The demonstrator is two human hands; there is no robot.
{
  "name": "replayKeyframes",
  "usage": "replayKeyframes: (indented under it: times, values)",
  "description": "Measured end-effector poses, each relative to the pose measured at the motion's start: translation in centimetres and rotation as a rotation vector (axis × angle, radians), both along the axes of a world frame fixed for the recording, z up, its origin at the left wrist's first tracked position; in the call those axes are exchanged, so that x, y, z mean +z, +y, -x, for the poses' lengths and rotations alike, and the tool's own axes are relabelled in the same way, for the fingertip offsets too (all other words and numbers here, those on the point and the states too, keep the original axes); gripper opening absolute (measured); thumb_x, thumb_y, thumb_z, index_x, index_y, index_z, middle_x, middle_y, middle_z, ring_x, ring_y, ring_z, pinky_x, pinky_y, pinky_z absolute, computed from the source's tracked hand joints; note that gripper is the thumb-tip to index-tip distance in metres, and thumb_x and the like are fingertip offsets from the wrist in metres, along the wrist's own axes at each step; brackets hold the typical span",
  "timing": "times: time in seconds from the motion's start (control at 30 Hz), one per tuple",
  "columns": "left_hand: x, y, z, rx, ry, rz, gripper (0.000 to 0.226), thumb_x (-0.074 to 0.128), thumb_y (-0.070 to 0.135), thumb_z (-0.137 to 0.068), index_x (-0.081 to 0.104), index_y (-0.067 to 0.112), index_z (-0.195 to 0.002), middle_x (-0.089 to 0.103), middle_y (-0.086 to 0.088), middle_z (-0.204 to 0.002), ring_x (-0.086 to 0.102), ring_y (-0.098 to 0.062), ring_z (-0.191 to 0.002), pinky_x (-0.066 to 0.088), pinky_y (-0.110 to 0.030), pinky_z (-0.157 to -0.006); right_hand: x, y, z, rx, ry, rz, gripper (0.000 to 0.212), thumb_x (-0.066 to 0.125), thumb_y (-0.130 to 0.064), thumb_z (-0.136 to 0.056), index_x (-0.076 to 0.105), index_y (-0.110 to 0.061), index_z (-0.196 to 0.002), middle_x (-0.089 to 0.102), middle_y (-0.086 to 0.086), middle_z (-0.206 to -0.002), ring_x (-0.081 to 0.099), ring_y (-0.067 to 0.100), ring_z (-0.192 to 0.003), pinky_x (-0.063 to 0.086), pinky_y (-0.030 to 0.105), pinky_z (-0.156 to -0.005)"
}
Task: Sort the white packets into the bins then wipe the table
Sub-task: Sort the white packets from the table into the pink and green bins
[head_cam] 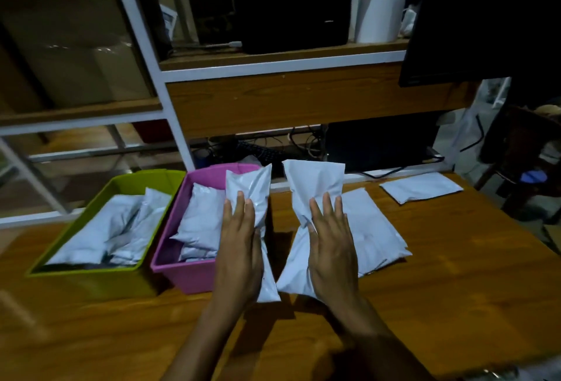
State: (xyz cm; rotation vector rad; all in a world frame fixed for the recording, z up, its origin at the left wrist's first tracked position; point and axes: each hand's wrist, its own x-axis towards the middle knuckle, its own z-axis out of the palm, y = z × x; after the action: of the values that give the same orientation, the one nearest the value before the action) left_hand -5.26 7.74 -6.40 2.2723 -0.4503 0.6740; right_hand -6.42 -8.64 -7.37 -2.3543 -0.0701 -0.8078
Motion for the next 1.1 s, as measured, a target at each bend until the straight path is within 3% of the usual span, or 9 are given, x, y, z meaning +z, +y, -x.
replayKeyframes:
  times: [0.13, 0.37, 0.5, 0.63, 0.67, 0.73, 0.83, 0.93, 1.1]
  values:
    - [0.4, 5.5, -1.0, 0.103, 0.007, -0.031, 0.054, 0.043, 0.012, -0.101, 0.023, 0.013, -0.151, 0.01, 0.003, -0.161, -0.003, -0.015, -0.149, 0.003, -0.005, -0.111, 1.3, 4.2, -1.4, 0.061, -0.03, -0.003, 0.056, 0.015, -0.044, -0.102, 0.039, -0.017, -0.145, 0.03, 0.006, -0.155, 0.015, 0.026, -0.147, 0.028, 0.05, -0.115]
    - [0.3, 13.4, -8.5, 0.171, 0.13, -0.216, 0.056, 0.032, 0.02, -0.093, 0.033, 0.006, -0.147, 0.021, -0.01, -0.158, 0.007, -0.033, -0.147, 0.015, -0.05, -0.116, 3.2, 11.2, -7.9, 0.148, 0.099, 0.092, 0.051, 0.018, -0.037, -0.103, 0.029, -0.018, -0.149, 0.022, 0.003, -0.158, 0.006, 0.018, -0.149, 0.007, 0.036, -0.121]
    - [-0.5, 14.6, -13.0, 0.104, 0.254, -0.298, 0.059, 0.027, 0.024, -0.089, 0.044, -0.006, -0.137, 0.036, -0.025, -0.148, 0.025, -0.046, -0.14, 0.025, -0.054, -0.114, 1.3, 14.5, -13.7, 0.145, 0.293, 0.219, 0.048, 0.032, -0.016, -0.103, 0.025, -0.012, -0.15, 0.02, 0.008, -0.159, 0.01, 0.022, -0.149, 0.011, 0.036, -0.122]
    - [-2.6, 14.2, -17.4, 0.023, 0.42, -0.489, 0.061, 0.034, 0.027, -0.08, 0.054, -0.016, -0.119, 0.054, -0.037, -0.125, 0.051, -0.053, -0.116, 0.038, -0.058, -0.104, -2.2, 15.8, -17.6, 0.098, 0.426, 0.313, 0.05, 0.036, -0.011, -0.098, 0.028, -0.005, -0.148, 0.031, 0.014, -0.155, 0.023, 0.028, -0.145, 0.015, 0.038, -0.12]
    - [-3.3, 14.0, -18.2, 0.025, 0.459, -0.556, 0.066, 0.033, 0.028, -0.079, 0.048, -0.016, -0.126, 0.049, -0.037, -0.131, 0.046, -0.052, -0.123, 0.035, -0.057, -0.107, -3.1, 15.7, -18.2, 0.087, 0.457, 0.354, 0.05, 0.035, -0.011, -0.098, 0.027, -0.005, -0.148, 0.031, 0.015, -0.154, 0.024, 0.029, -0.144, 0.014, 0.038, -0.119]
    - [-5.2, 14.0, -19.5, 0.052, 0.484, -0.63, 0.075, 0.024, 0.031, -0.083, 0.021, -0.008, -0.146, 0.022, -0.029, -0.153, 0.016, -0.045, -0.143, 0.014, -0.053, -0.117, -5.1, 15.4, -19.0, 0.075, 0.551, 0.405, 0.053, 0.033, -0.009, -0.099, 0.019, -0.007, -0.15, 0.025, 0.016, -0.157, 0.021, 0.031, -0.145, 0.016, 0.04, -0.118]
    - [-7.1, 13.9, -20.7, 0.09, 0.502, -0.571, 0.072, 0.014, 0.046, -0.093, -0.003, 0.009, -0.153, -0.01, -0.018, -0.159, -0.01, -0.038, -0.146, -0.002, -0.052, -0.119, -7.8, 15.4, -19.3, 0.119, 0.704, 0.446, 0.056, 0.031, -0.022, -0.104, 0.005, -0.015, -0.153, 0.009, 0.018, -0.16, 0.012, 0.036, -0.147, 0.017, 0.047, -0.117]
    - [-7.8, 13.6, -20.6, 0.109, 0.452, -0.561, 0.079, 0.004, 0.058, -0.089, -0.008, 0.013, -0.152, -0.016, -0.017, -0.157, -0.014, -0.038, -0.145, -0.006, -0.051, -0.118, -9.0, 15.4, -19.6, 0.137, 0.76, 0.47, 0.061, 0.025, -0.041, -0.103, 0.002, -0.015, -0.154, 0.004, 0.021, -0.16, 0.008, 0.04, -0.147, 0.013, 0.049, -0.118]
    - [-7.6, 13.5, -20.3, 0.107, 0.439, -0.523, 0.092, -0.012, 0.062, -0.075, -0.007, 0.012, -0.152, -0.015, -0.017, -0.157, -0.013, -0.038, -0.146, -0.01, -0.046, -0.115, -8.7, 15.3, -20.1, 0.163, 0.812, 0.471, 0.059, 0.027, -0.037, -0.104, 0.003, -0.013, -0.153, 0.002, 0.023, -0.159, 0.006, 0.041, -0.147, 0.011, 0.049, -0.118]
